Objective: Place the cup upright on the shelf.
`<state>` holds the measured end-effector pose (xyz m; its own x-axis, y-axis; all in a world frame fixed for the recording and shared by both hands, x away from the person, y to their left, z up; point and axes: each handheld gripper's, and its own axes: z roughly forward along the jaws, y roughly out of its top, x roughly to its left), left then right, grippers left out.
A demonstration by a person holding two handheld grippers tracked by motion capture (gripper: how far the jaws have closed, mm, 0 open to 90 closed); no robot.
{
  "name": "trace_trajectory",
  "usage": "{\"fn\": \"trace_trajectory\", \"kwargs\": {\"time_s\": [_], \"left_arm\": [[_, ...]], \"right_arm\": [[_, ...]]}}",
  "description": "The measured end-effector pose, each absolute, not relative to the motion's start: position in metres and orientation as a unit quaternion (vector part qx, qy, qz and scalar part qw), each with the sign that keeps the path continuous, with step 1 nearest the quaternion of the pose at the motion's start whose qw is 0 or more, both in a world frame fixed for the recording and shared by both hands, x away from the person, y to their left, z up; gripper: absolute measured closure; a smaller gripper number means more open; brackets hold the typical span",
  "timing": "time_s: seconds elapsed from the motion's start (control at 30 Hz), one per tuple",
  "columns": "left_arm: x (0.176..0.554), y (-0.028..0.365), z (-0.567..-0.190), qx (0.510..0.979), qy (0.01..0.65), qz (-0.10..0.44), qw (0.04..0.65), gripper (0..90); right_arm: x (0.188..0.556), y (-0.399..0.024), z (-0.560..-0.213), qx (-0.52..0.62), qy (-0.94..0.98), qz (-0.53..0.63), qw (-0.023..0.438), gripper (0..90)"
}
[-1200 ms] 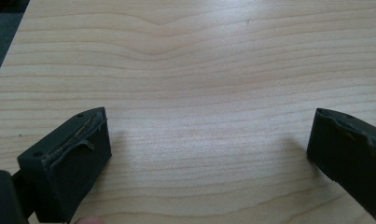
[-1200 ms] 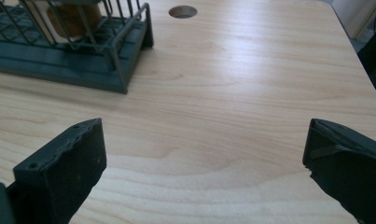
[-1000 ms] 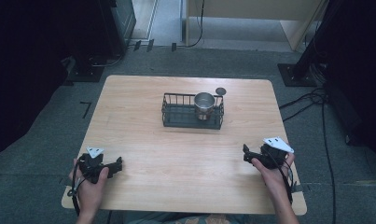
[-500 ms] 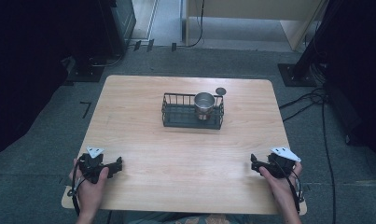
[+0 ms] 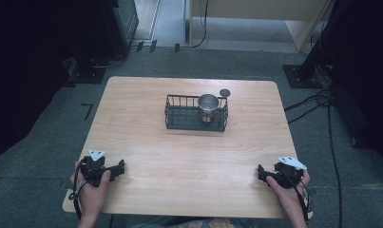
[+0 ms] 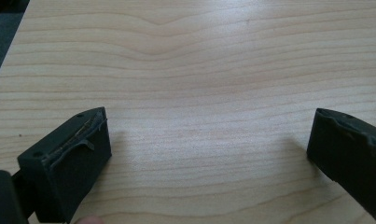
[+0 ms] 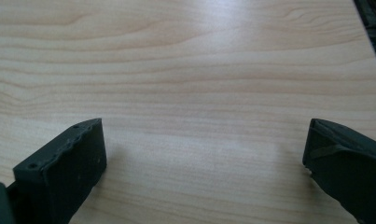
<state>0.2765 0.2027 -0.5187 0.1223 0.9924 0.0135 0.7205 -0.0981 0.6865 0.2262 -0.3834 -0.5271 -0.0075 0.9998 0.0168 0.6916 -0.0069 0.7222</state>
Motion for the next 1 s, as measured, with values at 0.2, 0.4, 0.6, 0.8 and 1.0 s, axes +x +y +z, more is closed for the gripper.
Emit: {"fn": "trace_trajectory", "kwargs": {"time_s": [0.2,0.4,0.6,0.8,1.0], "left_arm": [[0.2764,0.2027,-0.5187,0.698,0.614,0.250,0.273,0.0],[0.2764,0.2027,-0.5187,0.698,0.614,0.250,0.273,0.0],[0.2764,0.2027,-0.5187,0.698,0.614,0.249,0.273,0.0],[0.2764,0.2026,-0.5188,0.697,0.614,0.250,0.273,0.0],[0.2764,0.2027,-0.5187,0.698,0.614,0.249,0.273,0.0]], "right_arm": [[0.2272,-0.3834,-0.5279,0.649,0.655,0.285,0.261,0.0],[0.2272,-0.3832,-0.5279,0.648,0.657,0.285,0.260,0.0],[0.2272,-0.3833,-0.5279,0.648,0.657,0.285,0.260,0.0],[0.2272,-0.3833,-0.5279,0.648,0.657,0.285,0.259,0.0],[0.2272,-0.3833,-0.5279,0.648,0.657,0.285,0.259,0.0]]}}
